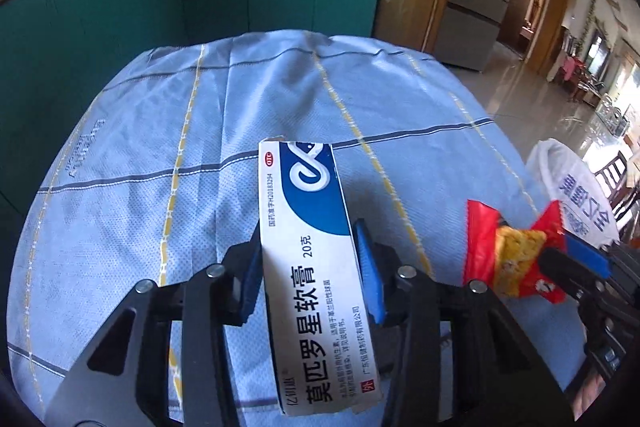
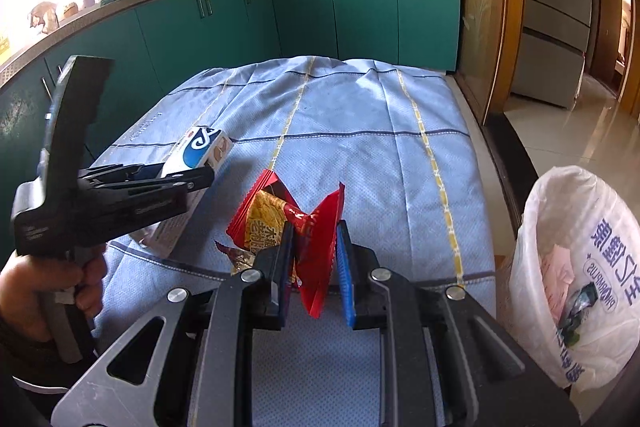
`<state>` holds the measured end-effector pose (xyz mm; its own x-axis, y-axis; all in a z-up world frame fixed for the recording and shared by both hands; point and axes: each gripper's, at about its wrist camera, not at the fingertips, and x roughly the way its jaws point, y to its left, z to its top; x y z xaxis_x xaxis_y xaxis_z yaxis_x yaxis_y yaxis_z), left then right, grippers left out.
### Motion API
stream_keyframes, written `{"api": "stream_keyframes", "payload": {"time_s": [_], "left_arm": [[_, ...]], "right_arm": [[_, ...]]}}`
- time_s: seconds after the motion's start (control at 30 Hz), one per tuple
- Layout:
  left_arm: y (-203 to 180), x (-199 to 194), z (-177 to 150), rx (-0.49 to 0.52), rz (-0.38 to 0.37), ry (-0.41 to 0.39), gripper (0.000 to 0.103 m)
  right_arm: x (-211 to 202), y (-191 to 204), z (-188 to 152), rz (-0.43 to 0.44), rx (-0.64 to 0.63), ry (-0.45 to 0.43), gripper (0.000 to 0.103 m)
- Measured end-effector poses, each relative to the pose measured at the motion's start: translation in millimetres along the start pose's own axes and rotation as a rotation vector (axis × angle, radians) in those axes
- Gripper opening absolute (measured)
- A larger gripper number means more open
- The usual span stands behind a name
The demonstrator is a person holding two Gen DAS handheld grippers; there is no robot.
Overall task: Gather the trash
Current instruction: 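Grasp the red snack wrapper with the right tool while the left tool grasps the ointment box, then carry the box and wrapper over the wastebasket and open both tools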
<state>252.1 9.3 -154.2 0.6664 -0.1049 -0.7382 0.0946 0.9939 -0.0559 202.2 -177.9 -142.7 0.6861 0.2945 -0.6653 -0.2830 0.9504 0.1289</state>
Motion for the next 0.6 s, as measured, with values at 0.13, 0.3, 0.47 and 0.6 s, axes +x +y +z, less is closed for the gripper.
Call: {"api": "stream_keyframes", "payload": {"time_s": [0.13,0.3,0.47,0.6], "left_arm": [[-5.4,-27.5,5.5,0.004,-0.032,-0.061,0.043],[-18.9,-58.0,12.2,0.008,-0.078,-0.141,0.043],[-48.9,-86.2,9.5,0.048,-0.134,-0.213,0.043],[-82.2,-98.6,8.4,0.104,-0.182,-0.243,0.043]], "right_arm": [[-13.5,-4.8,-0.9,-0.021,0.012,-0.033,0.021],[-35.5,-14.7,-0.9,-0.041,0.030,-0.088,0.021],[-68.1,-36.2,-7.9,-0.112,0.056,-0.166,0.021],[-96.9,-64.0,-20.5,-0.208,0.118,-0.235,0.021]]}}
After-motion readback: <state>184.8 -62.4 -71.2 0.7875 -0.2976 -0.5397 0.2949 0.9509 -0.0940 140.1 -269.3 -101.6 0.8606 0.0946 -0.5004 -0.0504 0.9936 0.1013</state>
